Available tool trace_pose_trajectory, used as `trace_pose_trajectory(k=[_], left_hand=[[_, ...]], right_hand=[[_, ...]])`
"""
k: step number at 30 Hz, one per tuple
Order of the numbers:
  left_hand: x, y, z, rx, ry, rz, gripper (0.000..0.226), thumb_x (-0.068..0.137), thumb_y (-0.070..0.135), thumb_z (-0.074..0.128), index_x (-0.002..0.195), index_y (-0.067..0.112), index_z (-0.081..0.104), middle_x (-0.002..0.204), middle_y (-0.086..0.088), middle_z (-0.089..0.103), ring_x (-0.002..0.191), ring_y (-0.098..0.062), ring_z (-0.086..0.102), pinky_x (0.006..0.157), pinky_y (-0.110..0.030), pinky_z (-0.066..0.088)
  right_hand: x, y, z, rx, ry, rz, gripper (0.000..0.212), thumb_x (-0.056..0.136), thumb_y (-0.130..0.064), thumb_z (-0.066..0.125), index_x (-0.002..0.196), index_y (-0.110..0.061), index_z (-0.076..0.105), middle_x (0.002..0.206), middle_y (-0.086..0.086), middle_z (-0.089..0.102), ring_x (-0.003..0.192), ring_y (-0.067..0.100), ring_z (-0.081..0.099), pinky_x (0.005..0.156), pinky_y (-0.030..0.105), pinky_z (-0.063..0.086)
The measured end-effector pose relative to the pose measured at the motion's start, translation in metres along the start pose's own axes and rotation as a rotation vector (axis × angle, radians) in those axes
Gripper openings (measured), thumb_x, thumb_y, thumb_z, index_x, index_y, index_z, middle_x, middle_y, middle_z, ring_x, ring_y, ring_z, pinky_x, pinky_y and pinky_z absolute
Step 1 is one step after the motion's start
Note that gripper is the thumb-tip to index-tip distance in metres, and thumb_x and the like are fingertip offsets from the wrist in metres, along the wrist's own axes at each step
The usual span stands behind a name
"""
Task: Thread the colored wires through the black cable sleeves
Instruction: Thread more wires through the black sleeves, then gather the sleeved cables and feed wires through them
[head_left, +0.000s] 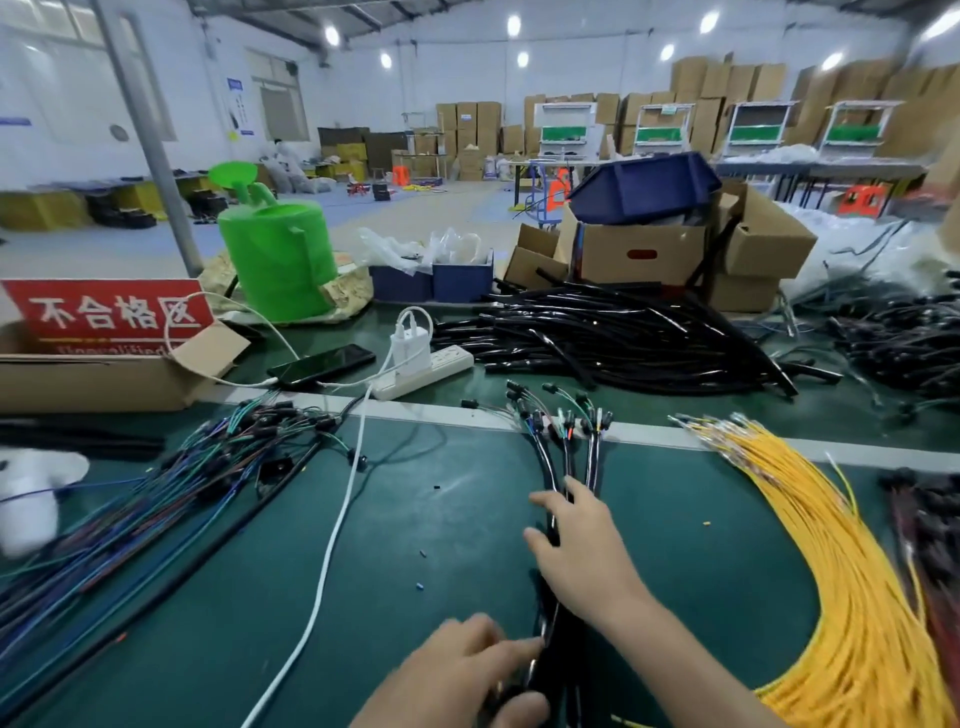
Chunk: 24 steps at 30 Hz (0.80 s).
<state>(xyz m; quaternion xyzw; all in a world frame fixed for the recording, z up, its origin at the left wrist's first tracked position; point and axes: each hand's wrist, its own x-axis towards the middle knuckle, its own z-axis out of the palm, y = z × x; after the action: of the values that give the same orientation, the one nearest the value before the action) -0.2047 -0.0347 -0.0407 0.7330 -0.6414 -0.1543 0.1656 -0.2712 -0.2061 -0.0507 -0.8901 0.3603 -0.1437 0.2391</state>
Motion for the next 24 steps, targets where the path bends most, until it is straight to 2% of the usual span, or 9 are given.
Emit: trace_pose_trajectory(k=[2,3,5,6,8,10,14,18,24], left_hand=[[-0.005,-0.016,-0.013,-0.124,0.188,-0.015,0.062,0.075,0.077,0.026,0.126,0.051,0.05,0.11,0.032,0.045,0.105,0.011,0.043,0.092,-0.01,0.033],[-0.005,-0.034,-0.023,-0.151,0.313,-0.023,0.051,0.081,0.071,0.036,0.119,0.045,0.059,0.107,0.031,0.047,0.104,0.011,0.045,0.091,-0.005,0.03],[-0.001,-0.074,-0.045,-0.045,0.552,-0.135,0.029,0.091,0.04,0.054,0.117,0.03,0.063,0.111,0.019,0.054,0.107,0.0,0.049,0.094,-0.008,0.029],[0.0,-0.096,-0.056,0.048,0.619,-0.245,0.03,0.092,0.027,0.057,0.121,0.023,0.061,0.117,0.008,0.054,0.112,-0.01,0.049,0.097,-0.016,0.031],[-0.007,-0.14,-0.071,0.208,0.568,-0.593,0.04,0.094,0.023,0.054,0.133,0.017,0.051,0.13,-0.005,0.047,0.12,-0.025,0.044,0.1,-0.034,0.036],[-0.019,-0.17,-0.073,0.288,0.415,-0.797,0.042,0.095,0.029,0.05,0.136,0.016,0.047,0.132,-0.008,0.046,0.121,-0.029,0.043,0.097,-0.041,0.04],[-0.033,-0.193,-0.071,0.274,0.474,-0.738,0.028,0.093,0.023,0.056,0.119,0.013,0.061,0.116,-0.008,0.055,0.108,-0.028,0.052,0.089,-0.039,0.044],[-0.032,-0.198,-0.08,0.186,0.534,-0.725,0.023,0.087,0.013,0.066,0.11,0.011,0.062,0.097,-0.005,0.05,0.086,-0.025,0.055,0.082,-0.037,0.045],[-0.025,-0.214,-0.095,0.177,0.675,-0.711,0.016,0.091,0.022,0.06,0.101,0.01,0.065,0.09,-0.009,0.06,0.086,-0.026,0.055,0.074,-0.033,0.042]], right_hand=[[-0.006,0.002,0.01,-0.15,-0.02,0.007,0.047,0.099,-0.035,0.039,0.145,-0.023,0.035,0.16,0.008,0.003,0.146,0.021,0.007,0.118,0.031,0.012],[-0.009,0.003,0.012,-0.192,-0.029,0.016,0.05,0.101,-0.037,0.033,0.149,-0.024,0.026,0.16,0.008,-0.004,0.147,0.021,0.002,0.118,0.033,0.007],[-0.011,0.003,0.013,-0.251,-0.052,0.023,0.054,0.102,-0.041,0.024,0.152,-0.024,0.015,0.159,0.01,-0.011,0.147,0.023,-0.004,0.119,0.035,0.003],[-0.011,0.003,0.013,-0.293,-0.065,0.017,0.054,0.103,-0.042,0.022,0.153,-0.023,0.012,0.159,0.013,-0.011,0.147,0.025,-0.005,0.119,0.036,0.003],[-0.013,0.003,0.016,-0.366,-0.093,0.006,0.055,0.103,-0.042,0.02,0.153,-0.021,0.009,0.158,0.018,-0.011,0.147,0.028,-0.004,0.119,0.038,0.005],[-0.015,0.001,0.019,-0.393,-0.11,0.011,0.055,0.103,-0.042,0.018,0.153,-0.021,0.007,0.158,0.018,-0.011,0.147,0.028,-0.003,0.119,0.039,0.007],[-0.015,-0.004,0.02,-0.414,-0.114,0.011,0.055,0.102,-0.042,0.017,0.152,-0.021,0.008,0.159,0.018,-0.008,0.147,0.029,-0.002,0.118,0.04,0.009],[-0.015,-0.007,0.021,-0.426,-0.113,0.009,0.055,0.102,-0.042,0.017,0.152,-0.021,0.009,0.159,0.018,-0.006,0.147,0.028,0.0,0.118,0.04,0.011],[-0.014,-0.006,0.021,-0.424,-0.118,0.012,0.055,0.102,-0.044,0.017,0.152,-0.023,0.01,0.159,0.016,-0.005,0.147,0.027,0.0,0.118,0.04,0.012]])
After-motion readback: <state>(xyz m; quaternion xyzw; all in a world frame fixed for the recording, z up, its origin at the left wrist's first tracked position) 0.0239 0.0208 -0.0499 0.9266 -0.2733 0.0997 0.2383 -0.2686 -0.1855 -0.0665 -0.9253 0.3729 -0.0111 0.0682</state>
